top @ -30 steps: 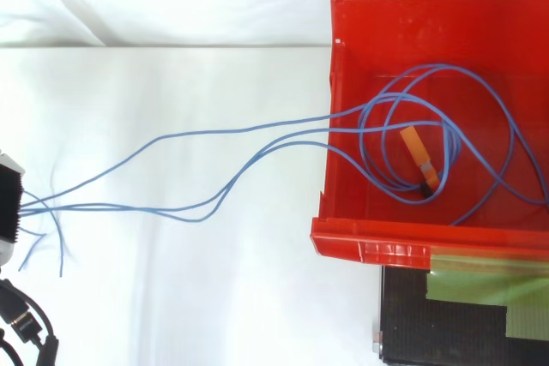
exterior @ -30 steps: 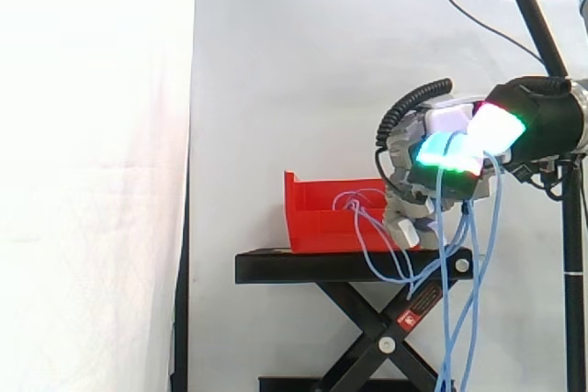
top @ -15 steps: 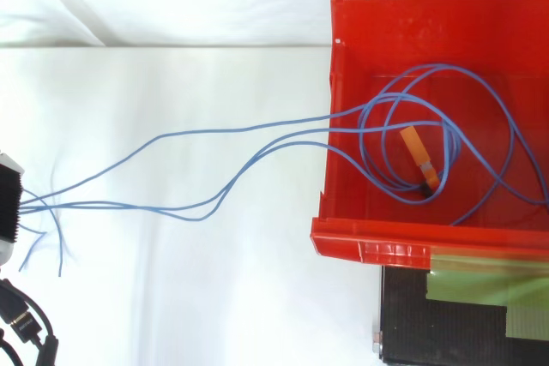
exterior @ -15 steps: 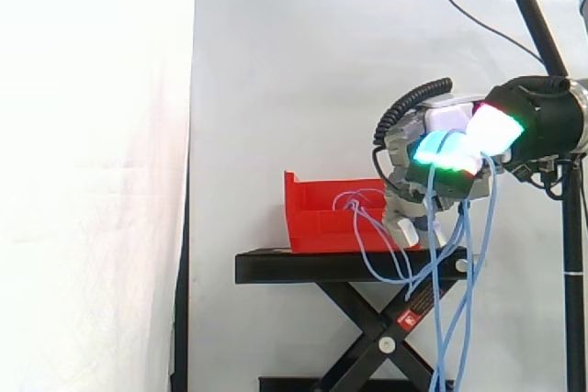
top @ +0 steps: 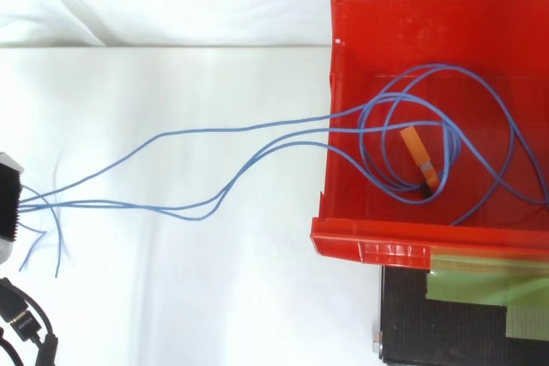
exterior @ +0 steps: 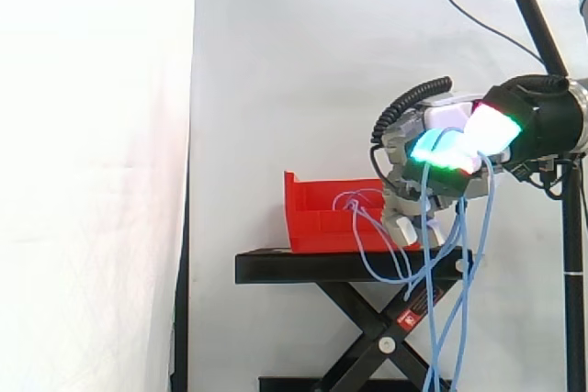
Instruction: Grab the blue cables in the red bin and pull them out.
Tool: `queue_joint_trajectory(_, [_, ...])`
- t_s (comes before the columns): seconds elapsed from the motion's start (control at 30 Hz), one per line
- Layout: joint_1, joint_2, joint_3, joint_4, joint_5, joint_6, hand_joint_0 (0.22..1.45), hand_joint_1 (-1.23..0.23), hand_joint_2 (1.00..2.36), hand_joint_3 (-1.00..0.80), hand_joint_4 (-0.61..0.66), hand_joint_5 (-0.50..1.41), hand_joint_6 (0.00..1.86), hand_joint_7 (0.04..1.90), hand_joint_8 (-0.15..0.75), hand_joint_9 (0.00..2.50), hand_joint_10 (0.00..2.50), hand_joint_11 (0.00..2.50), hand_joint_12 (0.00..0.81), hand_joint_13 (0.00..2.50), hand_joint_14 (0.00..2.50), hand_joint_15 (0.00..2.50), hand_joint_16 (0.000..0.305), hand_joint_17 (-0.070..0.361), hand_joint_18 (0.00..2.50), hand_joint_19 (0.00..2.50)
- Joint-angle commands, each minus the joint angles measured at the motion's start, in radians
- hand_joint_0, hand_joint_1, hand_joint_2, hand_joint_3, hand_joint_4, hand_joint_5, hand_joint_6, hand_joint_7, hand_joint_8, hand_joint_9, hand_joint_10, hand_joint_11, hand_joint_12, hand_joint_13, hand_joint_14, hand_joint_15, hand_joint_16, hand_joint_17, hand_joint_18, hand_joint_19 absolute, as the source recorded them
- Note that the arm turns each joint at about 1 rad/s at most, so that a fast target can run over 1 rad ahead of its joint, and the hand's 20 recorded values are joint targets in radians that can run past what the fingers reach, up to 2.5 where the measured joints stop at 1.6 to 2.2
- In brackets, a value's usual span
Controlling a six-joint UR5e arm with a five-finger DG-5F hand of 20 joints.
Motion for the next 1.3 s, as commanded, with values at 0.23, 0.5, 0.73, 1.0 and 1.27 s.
queue_joint_trajectory(0.23, [0.000, 0.001, 0.000, 0.003, 0.000, 0.000, 0.88, -1.11, 1.01, -0.79, 0.23, 0.65, 0.85, 0.49, 0.228, 0.81, 0.03, 0.93, 0.327, 0.74, 0.03, 0.70, 0.049, 0.110, 0.70, 0.97])
queue_joint_trajectory(0.5, [0.000, 0.001, 0.000, 0.003, 0.000, 0.000, 0.89, -1.12, 1.01, -0.79, 0.23, 0.63, 0.86, 0.48, 0.223, 0.79, 0.03, 0.94, 0.328, 0.74, 0.03, 0.69, 0.049, 0.110, 0.70, 0.97])
queue_joint_trajectory(0.73, [0.000, 0.001, 0.000, 0.013, 0.000, 0.000, 0.89, -1.12, 1.01, -0.80, 0.23, 0.62, 0.88, 0.47, 0.228, 0.78, 0.03, 0.94, 0.327, 0.73, 0.03, 0.69, 0.049, 0.110, 0.70, 0.97])
queue_joint_trajectory(1.0, [0.000, 0.001, 0.000, 0.013, 0.000, 0.000, 0.90, -1.13, 1.01, -0.81, 0.24, 0.61, 0.89, 0.46, 0.224, 0.78, 0.03, 0.94, 0.325, 0.73, 0.03, 0.69, 0.049, 0.110, 0.71, 0.96])
queue_joint_trajectory(1.27, [-0.002, 0.001, 0.000, 0.013, 0.000, 0.000, 0.89, -1.12, 1.00, -0.88, 0.23, 0.61, 0.86, 0.46, 0.227, 0.78, 0.03, 0.94, 0.326, 0.74, 0.03, 0.69, 0.049, 0.110, 0.71, 0.97])
